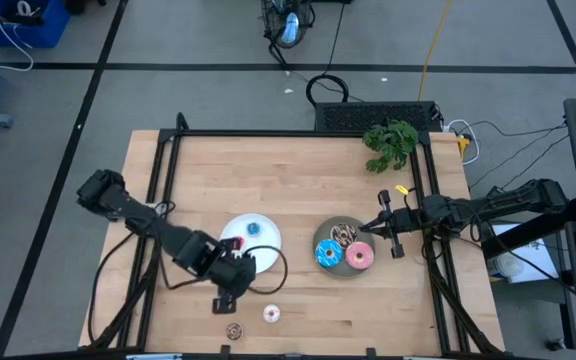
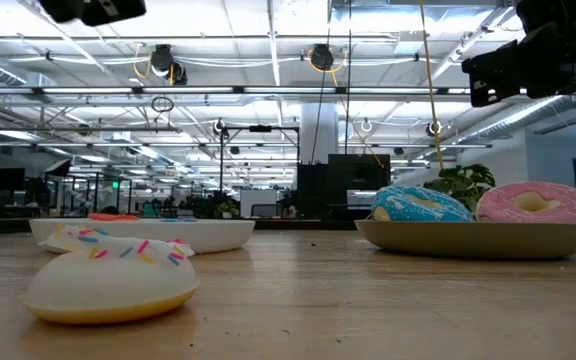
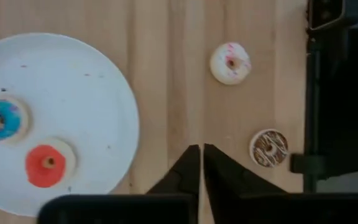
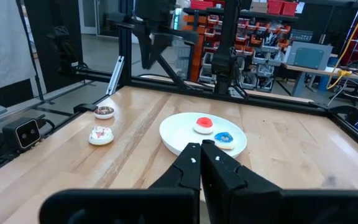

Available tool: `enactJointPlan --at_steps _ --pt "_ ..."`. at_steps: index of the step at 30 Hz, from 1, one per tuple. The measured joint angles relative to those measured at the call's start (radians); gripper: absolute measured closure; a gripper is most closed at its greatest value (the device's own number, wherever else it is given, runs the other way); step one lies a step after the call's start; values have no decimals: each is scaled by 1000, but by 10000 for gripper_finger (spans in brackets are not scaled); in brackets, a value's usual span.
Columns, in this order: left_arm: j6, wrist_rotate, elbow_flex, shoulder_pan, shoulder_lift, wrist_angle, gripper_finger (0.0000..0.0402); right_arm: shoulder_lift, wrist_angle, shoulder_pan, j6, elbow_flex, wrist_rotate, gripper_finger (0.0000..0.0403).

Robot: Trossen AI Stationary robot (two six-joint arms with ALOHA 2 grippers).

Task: Pick & Place donuts
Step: Put the small brown donut on the white plate

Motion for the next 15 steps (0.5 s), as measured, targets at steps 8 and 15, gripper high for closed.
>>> enactJointPlan --at_steps 8,15 --pt "-88 -35 -71 -114 1 131 394 0 -9 0 0 0 0 403" --pt "-218 -82 -176 -167 1 242 387 0 -14 0 0 0 0 403"
